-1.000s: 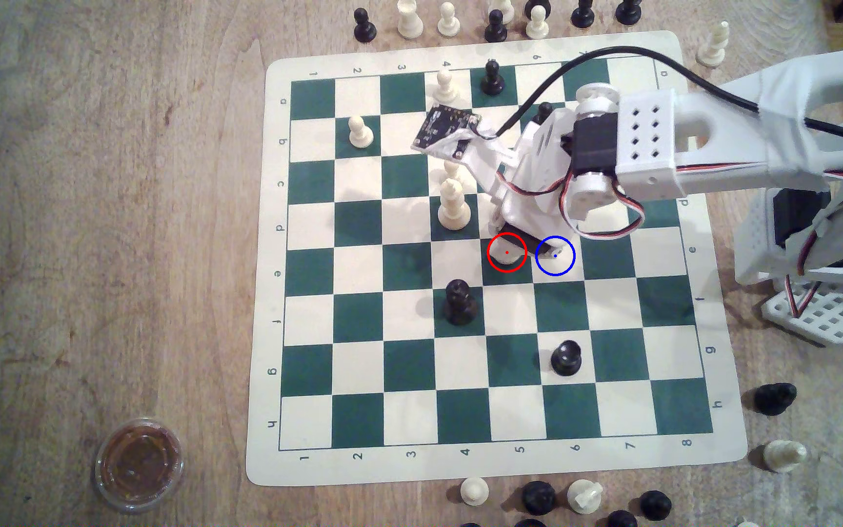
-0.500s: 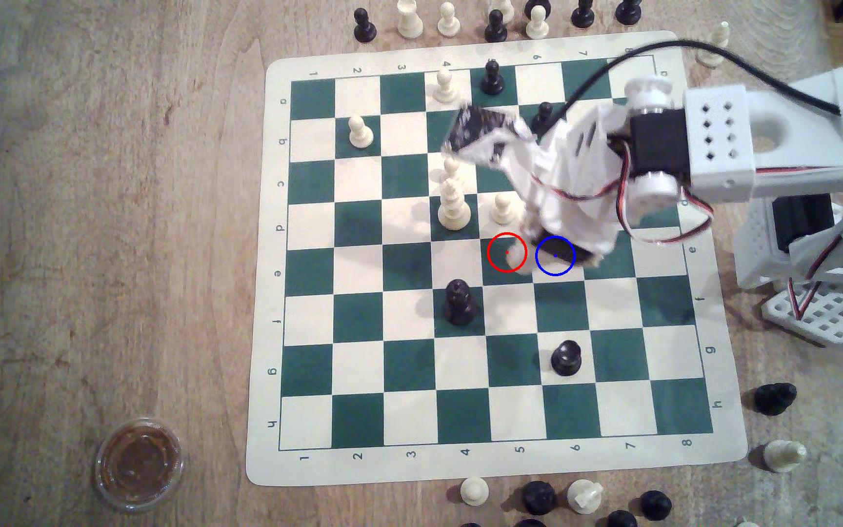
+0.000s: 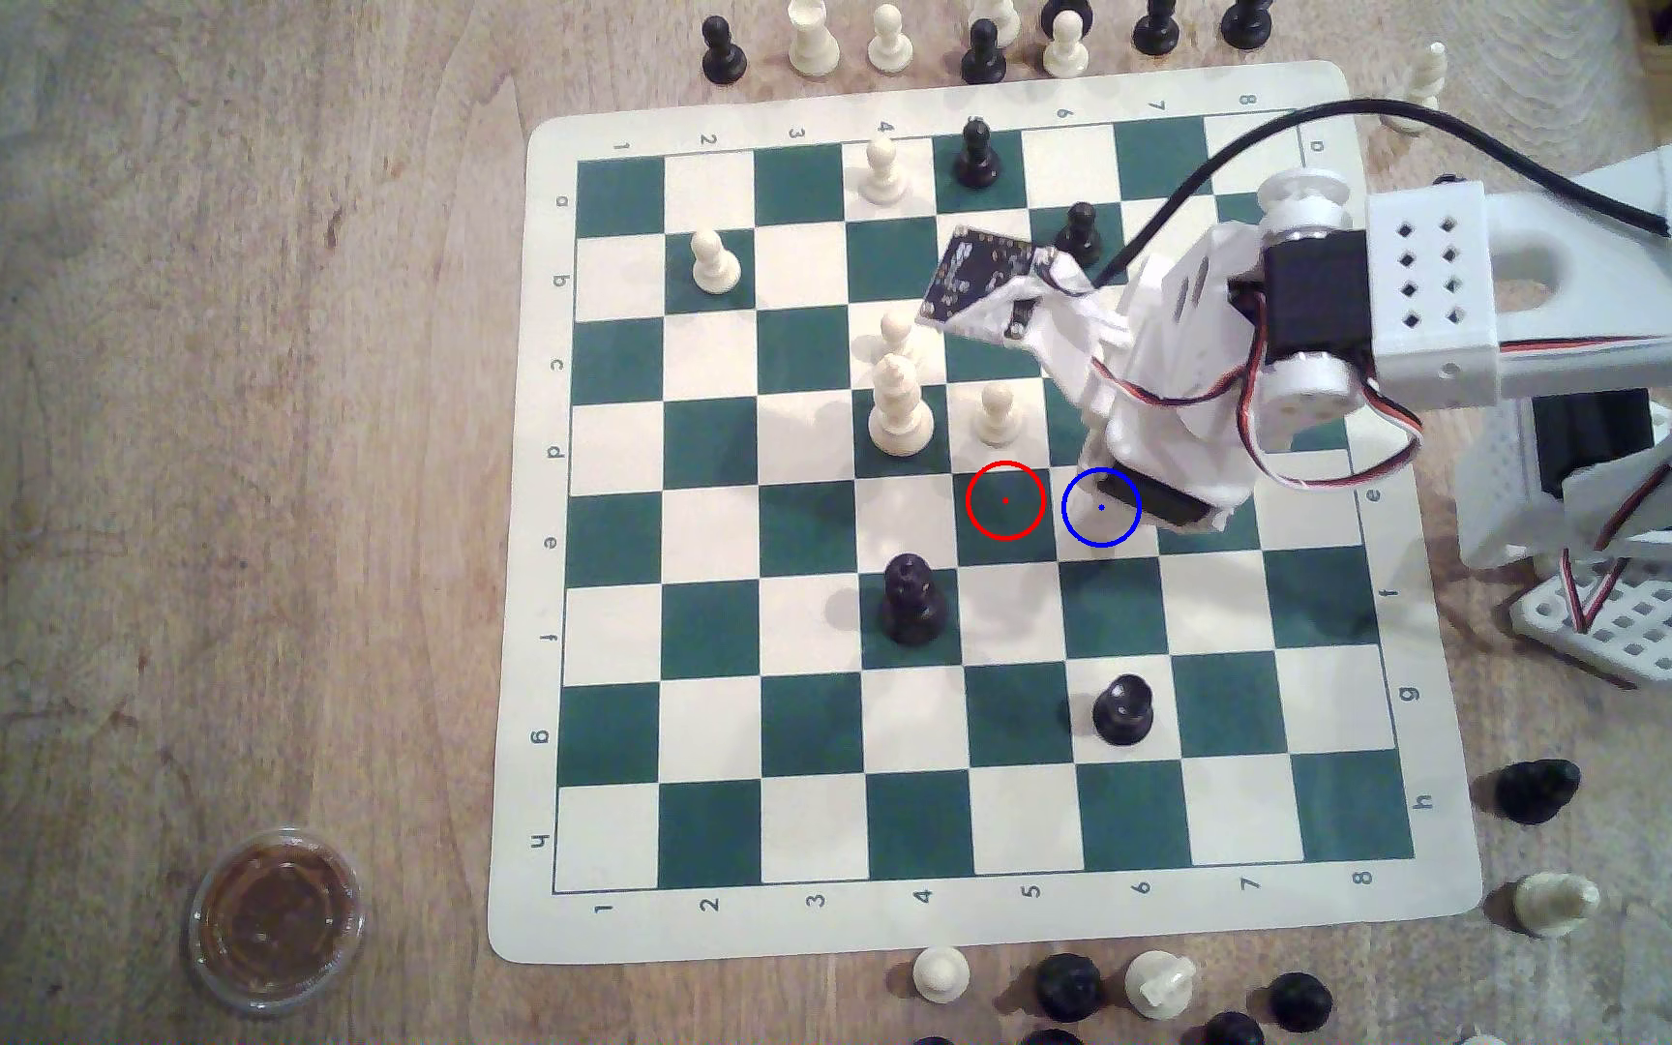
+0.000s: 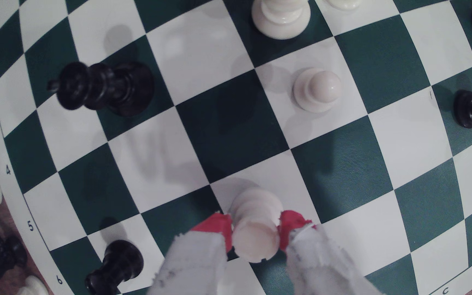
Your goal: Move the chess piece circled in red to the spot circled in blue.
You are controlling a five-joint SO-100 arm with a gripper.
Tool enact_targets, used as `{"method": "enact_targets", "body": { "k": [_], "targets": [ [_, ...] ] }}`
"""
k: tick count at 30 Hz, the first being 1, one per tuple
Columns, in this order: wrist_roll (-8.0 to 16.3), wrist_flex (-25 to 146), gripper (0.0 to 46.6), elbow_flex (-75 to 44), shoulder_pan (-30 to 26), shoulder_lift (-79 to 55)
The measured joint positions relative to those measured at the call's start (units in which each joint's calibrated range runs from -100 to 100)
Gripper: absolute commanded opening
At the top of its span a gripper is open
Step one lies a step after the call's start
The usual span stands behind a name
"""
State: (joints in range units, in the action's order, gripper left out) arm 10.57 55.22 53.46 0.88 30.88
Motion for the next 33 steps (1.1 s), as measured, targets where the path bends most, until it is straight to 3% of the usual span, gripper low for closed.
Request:
{"method": "enact_targets", "body": {
  "k": [15, 19, 24, 27, 33],
  "targets": [
    [-0.34, -1.75, 3.1, 1.36, 1.55, -2.18],
    [-0.34, -2.39, 11.2, 1.36, 1.55, -2.18],
    [-0.34, -2.55, 15.8, 1.36, 1.55, -2.18],
    [-0.34, -2.55, 24.1, 1.36, 1.55, -2.18],
    [-0.34, -1.51, 27.0, 2.35, 1.55, -1.68]
  ]
}}
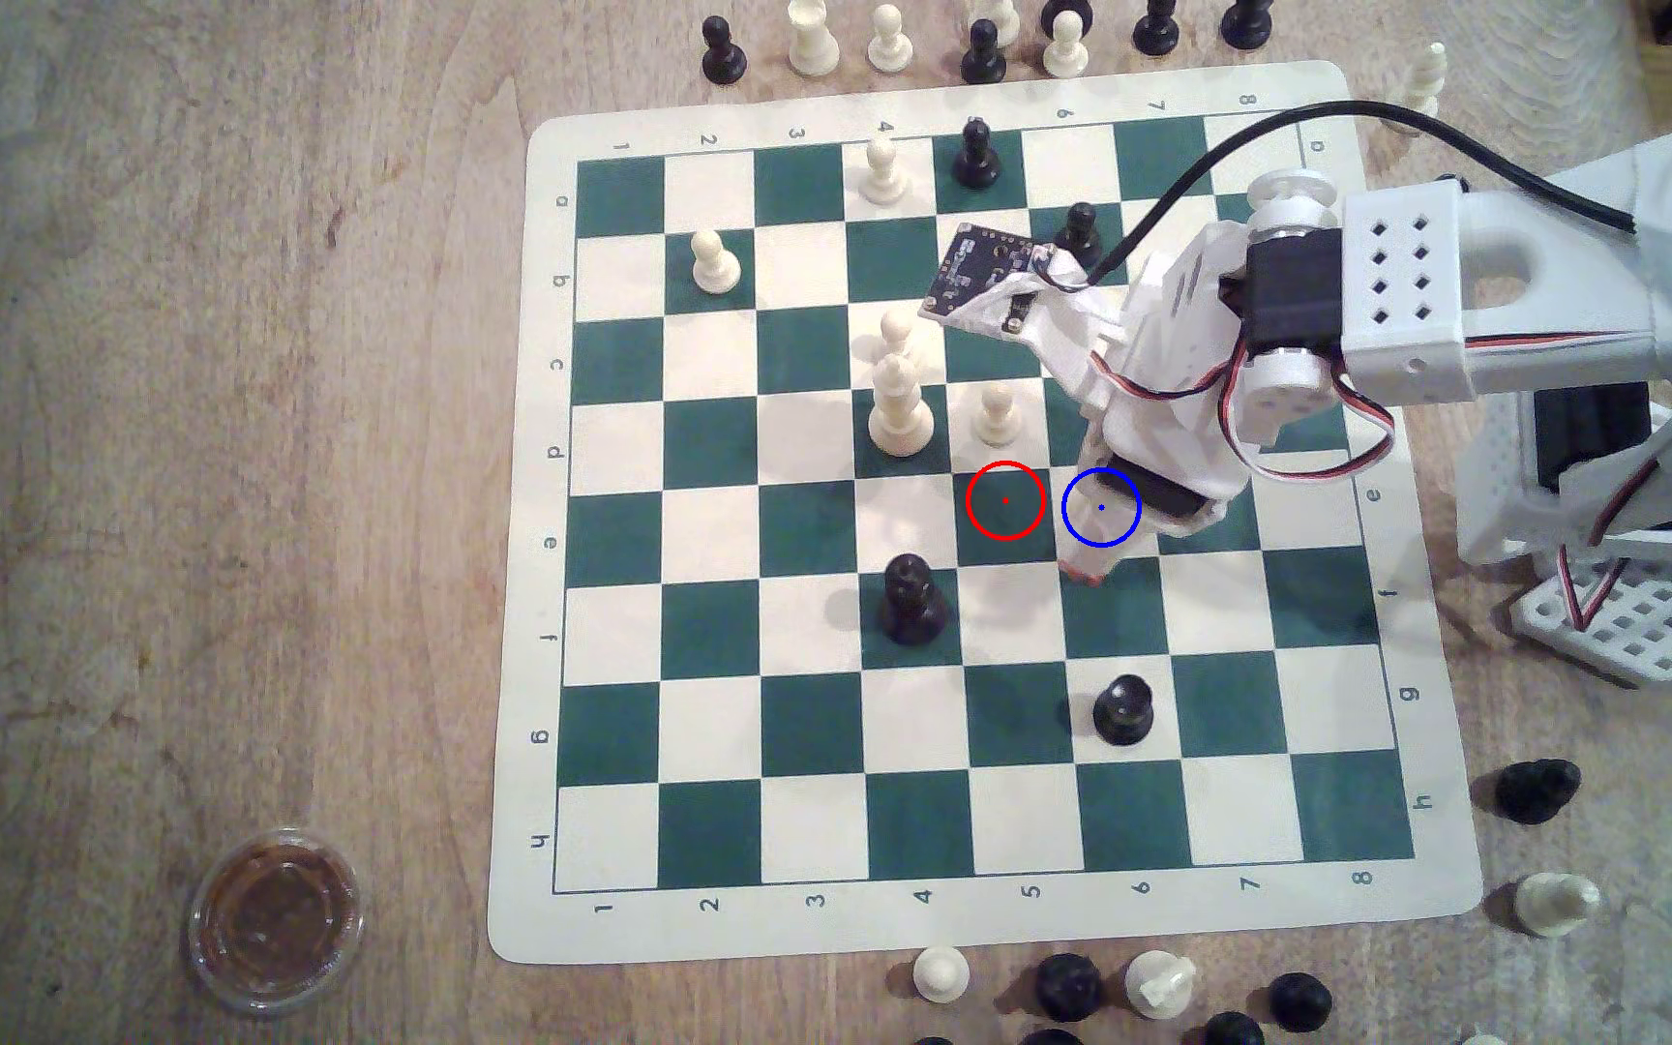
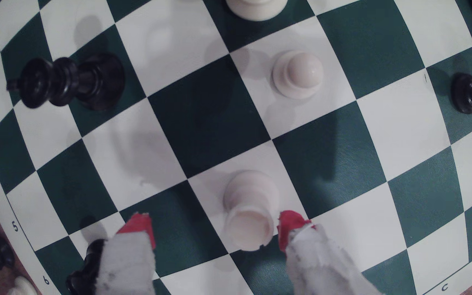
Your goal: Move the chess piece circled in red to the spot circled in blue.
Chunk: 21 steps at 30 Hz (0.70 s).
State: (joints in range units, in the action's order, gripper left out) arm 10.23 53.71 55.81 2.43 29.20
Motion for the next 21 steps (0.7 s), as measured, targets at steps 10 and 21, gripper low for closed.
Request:
{"method": "enact_targets", "body": {
  "k": [10, 21],
  "targets": [
    [-1.22, 10.6, 25.9, 4.97, -1.7, 16.67],
    [-1.22, 6.29, 5.4, 17.26, -1.77, 38.12]
  ]
}}
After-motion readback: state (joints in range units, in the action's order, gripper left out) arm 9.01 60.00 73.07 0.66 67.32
